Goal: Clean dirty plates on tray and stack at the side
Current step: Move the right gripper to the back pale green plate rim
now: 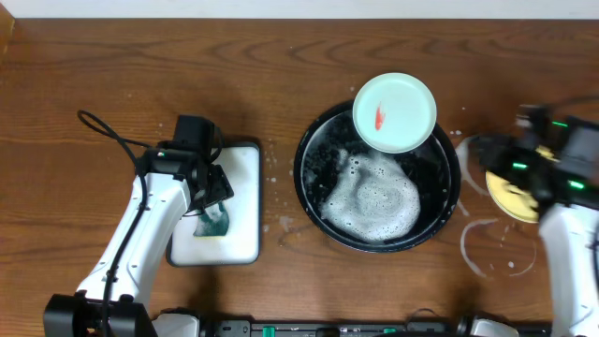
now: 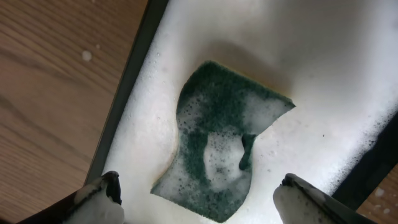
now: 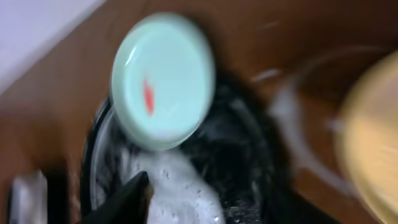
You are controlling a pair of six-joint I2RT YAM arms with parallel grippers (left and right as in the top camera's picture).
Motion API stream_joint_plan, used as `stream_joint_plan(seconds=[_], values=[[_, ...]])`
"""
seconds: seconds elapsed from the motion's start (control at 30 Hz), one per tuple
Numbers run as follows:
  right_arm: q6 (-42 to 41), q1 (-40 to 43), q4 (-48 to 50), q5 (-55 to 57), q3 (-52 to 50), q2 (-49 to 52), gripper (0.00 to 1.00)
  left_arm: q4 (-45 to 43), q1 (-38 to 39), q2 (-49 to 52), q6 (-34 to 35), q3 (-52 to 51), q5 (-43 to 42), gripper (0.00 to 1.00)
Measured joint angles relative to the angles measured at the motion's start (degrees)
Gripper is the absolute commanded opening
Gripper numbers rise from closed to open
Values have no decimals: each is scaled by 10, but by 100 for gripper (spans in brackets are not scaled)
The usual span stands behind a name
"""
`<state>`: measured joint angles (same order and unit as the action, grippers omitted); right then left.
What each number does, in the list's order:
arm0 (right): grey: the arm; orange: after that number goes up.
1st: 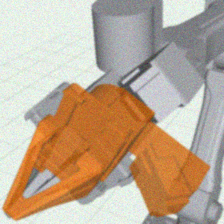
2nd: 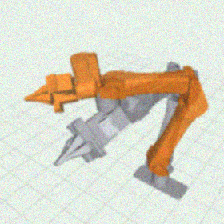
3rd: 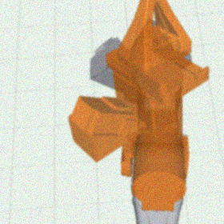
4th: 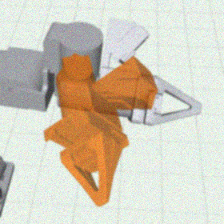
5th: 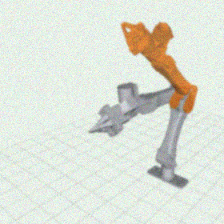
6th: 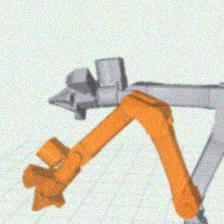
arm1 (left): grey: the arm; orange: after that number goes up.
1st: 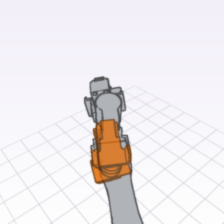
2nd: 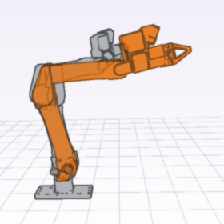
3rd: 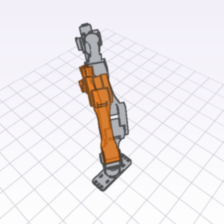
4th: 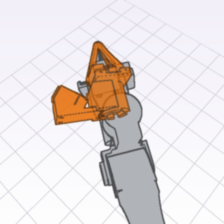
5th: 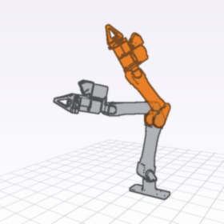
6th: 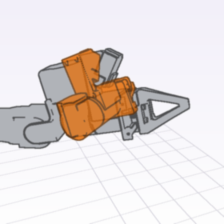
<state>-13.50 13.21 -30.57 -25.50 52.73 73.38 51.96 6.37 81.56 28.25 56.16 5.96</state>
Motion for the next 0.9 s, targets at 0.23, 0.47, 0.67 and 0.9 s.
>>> stream_joint_plan(seconds=[0.23, 0.47, 0.67, 0.9], values=[[48, -160, 92, 172, 1, 89, 69, 0, 0, 0, 0, 0, 0, 83], [62, -163, 223, 231, 1, 217, 65, 0, 0, 0, 0, 0, 0, 83], [39, -163, 285, 240, 1, 283, 54, 0, 0, 0, 0, 0, 0, 83], [3, -163, 294, 235, 4, 330, 1, 0, 0, 0, 0, 0, 0, 83]])
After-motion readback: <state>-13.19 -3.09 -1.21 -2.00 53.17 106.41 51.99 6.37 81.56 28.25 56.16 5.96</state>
